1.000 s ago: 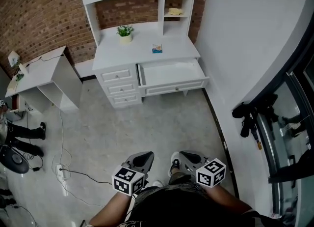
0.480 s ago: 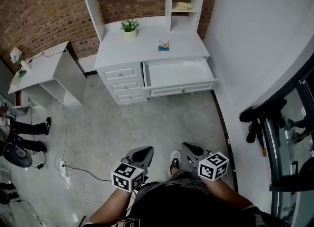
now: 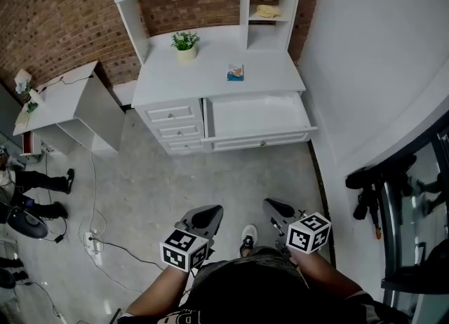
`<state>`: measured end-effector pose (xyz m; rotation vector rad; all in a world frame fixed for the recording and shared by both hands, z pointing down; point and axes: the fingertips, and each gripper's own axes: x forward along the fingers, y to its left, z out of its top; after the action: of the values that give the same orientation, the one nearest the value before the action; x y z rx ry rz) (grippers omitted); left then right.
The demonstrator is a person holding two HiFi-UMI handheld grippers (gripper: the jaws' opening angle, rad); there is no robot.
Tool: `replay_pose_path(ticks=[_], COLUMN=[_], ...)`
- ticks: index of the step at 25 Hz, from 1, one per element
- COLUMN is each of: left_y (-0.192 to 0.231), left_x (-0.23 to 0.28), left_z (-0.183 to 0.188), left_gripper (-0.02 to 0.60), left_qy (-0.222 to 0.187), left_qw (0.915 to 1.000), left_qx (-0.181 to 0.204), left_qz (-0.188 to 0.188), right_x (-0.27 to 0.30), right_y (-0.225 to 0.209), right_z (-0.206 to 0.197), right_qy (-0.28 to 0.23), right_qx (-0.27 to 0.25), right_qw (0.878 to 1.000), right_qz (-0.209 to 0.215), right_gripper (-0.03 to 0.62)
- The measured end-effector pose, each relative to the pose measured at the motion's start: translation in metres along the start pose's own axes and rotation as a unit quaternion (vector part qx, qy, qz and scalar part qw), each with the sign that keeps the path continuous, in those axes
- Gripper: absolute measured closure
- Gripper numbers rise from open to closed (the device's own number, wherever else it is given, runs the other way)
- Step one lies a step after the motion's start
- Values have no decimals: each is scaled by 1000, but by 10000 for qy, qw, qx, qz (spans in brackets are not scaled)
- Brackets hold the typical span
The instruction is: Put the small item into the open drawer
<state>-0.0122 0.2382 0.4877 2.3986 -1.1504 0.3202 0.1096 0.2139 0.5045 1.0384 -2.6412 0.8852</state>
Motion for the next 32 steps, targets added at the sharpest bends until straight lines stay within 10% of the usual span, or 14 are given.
replay_pose_path(ticks=[32], left_y=[45], left_x=[123], left_z=[67], left_gripper=[566], left_qy=[117], left_qw=[9992], left_qx=[26], left_qz=[384], right_x=[52], right_y=[-109], right_z=[74], right_qy=[190], right_qx=[-219], right_qw=[9991], right_qz=[303], right_gripper=[589])
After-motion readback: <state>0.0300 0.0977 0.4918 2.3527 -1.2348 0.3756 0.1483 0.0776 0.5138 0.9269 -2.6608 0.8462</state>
